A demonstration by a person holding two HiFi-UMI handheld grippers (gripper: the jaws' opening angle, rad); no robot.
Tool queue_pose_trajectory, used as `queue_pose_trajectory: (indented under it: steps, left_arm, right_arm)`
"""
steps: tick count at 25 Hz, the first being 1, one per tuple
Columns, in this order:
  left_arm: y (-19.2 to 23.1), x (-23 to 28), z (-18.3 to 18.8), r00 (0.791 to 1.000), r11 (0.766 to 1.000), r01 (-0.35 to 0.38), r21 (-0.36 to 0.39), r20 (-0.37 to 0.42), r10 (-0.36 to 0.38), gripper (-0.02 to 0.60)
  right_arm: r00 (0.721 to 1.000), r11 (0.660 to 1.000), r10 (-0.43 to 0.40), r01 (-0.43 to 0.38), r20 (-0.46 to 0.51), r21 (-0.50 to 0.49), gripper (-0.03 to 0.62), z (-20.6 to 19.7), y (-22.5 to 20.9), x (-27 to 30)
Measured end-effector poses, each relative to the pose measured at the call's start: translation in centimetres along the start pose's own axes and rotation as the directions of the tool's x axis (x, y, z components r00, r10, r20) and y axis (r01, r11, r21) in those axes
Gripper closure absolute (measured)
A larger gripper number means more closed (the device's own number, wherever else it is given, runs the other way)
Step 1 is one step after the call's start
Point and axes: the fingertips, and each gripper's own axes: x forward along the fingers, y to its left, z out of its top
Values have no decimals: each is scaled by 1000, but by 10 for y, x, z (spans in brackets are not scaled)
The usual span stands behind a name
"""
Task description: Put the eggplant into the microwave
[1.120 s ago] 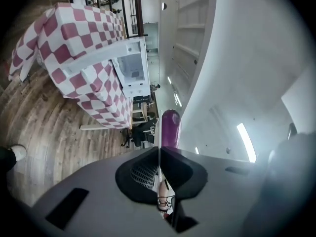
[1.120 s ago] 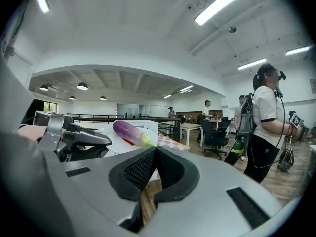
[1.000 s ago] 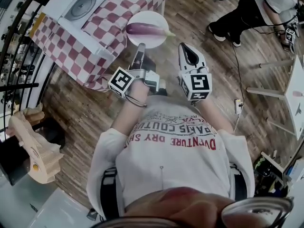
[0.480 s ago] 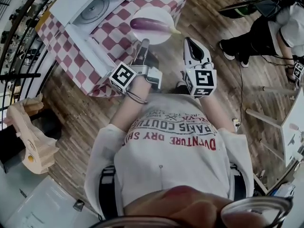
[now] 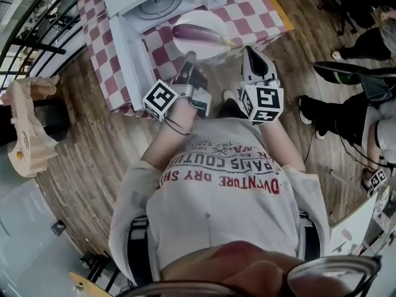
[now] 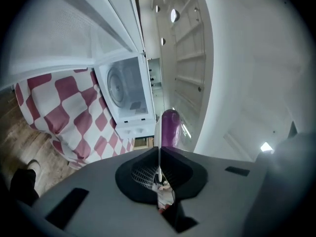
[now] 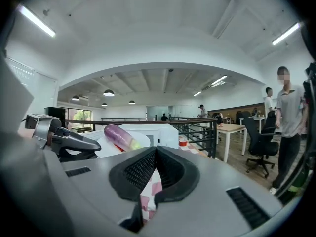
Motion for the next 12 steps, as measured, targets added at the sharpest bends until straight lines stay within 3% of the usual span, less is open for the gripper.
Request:
queue_pose_trajectory:
  steps: [5,12]
  left_arm:
    - [2,33,33,983,999,-38,-14,178,40,549]
    - [22,66,57,925,995,-82,-61,366,99,549]
  right_arm:
    - [983,983,182,-183,-16,-27,572,14,-6,73]
    - [928,927,368,-372,-60,-57,572,10,-14,148]
